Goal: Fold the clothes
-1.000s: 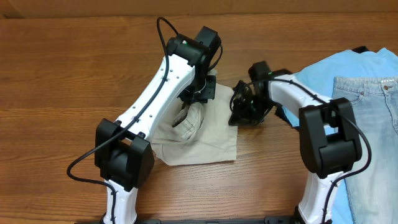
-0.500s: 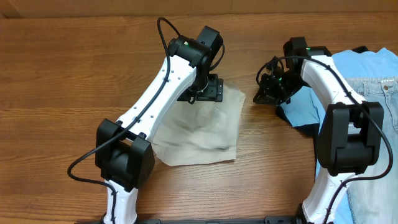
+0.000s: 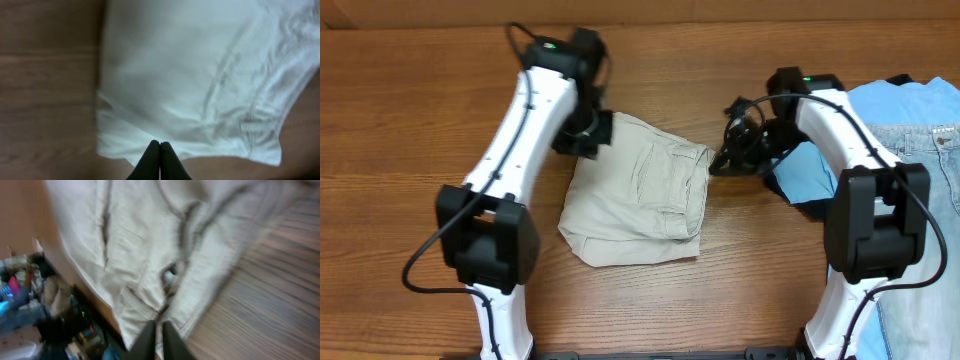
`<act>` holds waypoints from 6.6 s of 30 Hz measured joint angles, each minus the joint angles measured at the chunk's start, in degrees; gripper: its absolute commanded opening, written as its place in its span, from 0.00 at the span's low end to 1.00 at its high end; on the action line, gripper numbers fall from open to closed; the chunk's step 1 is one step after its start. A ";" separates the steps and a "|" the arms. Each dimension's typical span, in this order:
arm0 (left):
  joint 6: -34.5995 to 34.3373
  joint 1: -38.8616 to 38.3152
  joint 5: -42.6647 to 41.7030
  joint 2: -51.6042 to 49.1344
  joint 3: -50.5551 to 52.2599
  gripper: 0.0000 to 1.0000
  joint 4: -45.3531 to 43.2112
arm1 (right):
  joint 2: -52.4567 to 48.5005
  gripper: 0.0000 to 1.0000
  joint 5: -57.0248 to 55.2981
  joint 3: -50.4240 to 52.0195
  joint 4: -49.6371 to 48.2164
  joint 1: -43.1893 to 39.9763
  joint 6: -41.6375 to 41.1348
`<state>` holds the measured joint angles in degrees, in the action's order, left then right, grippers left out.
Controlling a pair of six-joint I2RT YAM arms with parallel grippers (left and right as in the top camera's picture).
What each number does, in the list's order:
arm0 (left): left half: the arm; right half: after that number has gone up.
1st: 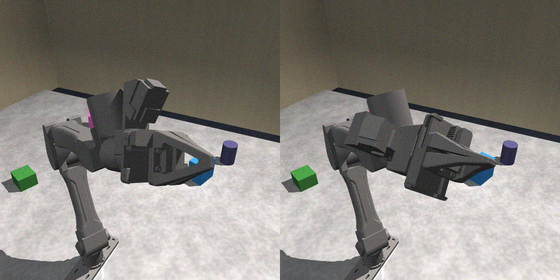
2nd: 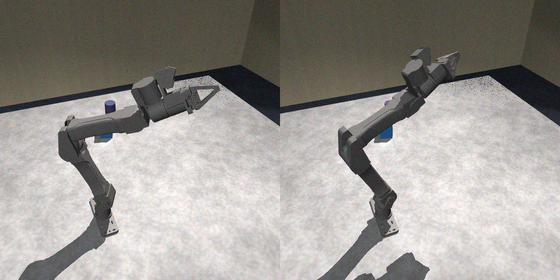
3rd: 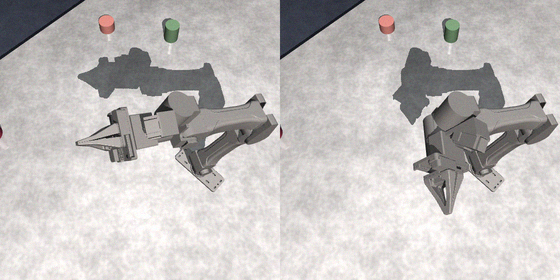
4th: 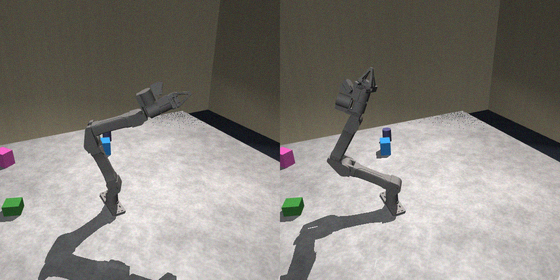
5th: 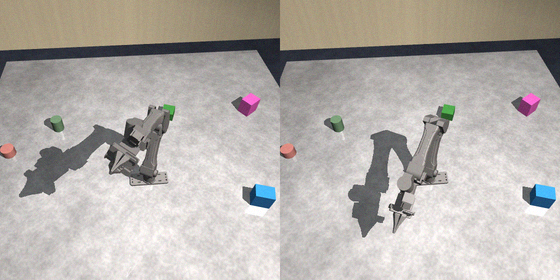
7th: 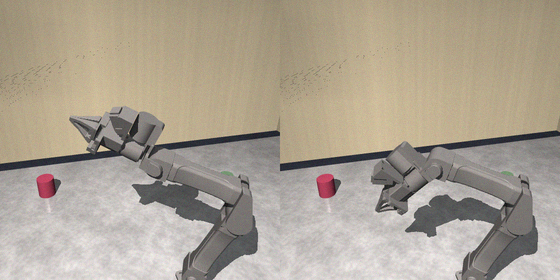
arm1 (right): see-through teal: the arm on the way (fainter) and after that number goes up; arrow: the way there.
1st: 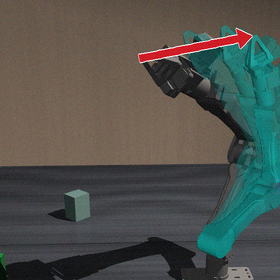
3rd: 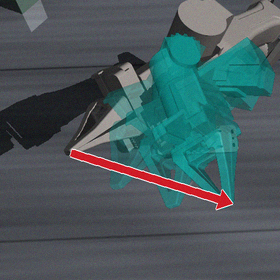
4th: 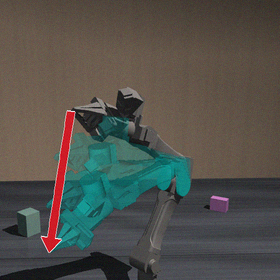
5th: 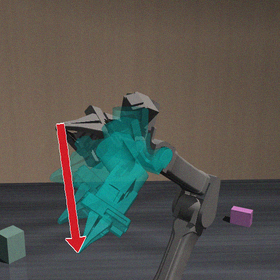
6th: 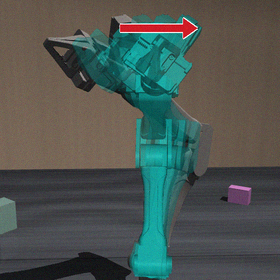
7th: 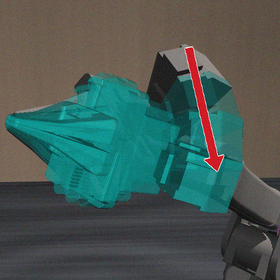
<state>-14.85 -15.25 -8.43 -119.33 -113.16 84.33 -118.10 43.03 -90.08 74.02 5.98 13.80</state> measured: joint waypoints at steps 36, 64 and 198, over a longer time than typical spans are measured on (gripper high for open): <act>14.84 5.51 -9.09 6.40 1.68 0.25 -0.94 | 9.62 0.04 -15.17 12.61 -21.42 10.95 -16.31; -7.10 -3.37 4.92 7.63 46.51 0.04 -13.09 | 9.94 0.11 -23.12 27.98 -51.78 10.58 -20.24; 0.79 19.41 -21.49 14.91 45.42 1.00 -25.94 | -0.70 0.16 -7.80 17.35 -48.30 15.23 -56.89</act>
<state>-14.06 4.16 -29.91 -104.42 -67.75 58.39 -118.80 35.22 -72.73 25.71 21.21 -43.09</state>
